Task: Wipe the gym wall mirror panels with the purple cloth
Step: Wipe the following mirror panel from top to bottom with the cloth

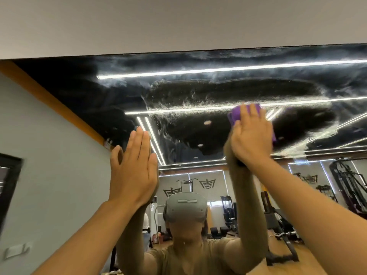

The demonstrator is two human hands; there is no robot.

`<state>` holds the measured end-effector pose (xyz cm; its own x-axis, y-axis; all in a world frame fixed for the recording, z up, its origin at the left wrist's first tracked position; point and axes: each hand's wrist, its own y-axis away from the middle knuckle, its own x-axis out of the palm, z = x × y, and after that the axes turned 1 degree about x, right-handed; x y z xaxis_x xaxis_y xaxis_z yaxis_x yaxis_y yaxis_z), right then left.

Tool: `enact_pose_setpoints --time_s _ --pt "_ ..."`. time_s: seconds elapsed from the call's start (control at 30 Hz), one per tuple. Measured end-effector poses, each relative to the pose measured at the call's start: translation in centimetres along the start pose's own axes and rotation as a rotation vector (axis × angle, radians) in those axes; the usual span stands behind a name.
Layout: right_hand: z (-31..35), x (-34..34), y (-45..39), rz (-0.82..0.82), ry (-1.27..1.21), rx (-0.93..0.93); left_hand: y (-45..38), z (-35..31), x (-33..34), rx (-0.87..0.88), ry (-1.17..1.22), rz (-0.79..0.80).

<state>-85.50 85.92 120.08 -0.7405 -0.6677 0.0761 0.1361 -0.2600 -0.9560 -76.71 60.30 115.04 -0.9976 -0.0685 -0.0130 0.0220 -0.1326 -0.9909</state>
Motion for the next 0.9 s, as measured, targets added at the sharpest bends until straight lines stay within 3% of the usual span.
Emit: enact_pose_setpoints --time_s 0.2,0.43,0.9 --pt "10.0 3.6 2.9 0.123 -0.060 -0.370 0.4 0.4 -0.2 0.041 0.052 0.011" --pt "9.0 4.0 5.1 0.228 -0.130 -0.595 0.5 0.6 -0.1 0.054 0.045 -0.014" --pt "-2.9 -0.3 5.9 0.128 -0.068 -0.230 0.6 0.0 -0.8 0.047 0.017 0.030"
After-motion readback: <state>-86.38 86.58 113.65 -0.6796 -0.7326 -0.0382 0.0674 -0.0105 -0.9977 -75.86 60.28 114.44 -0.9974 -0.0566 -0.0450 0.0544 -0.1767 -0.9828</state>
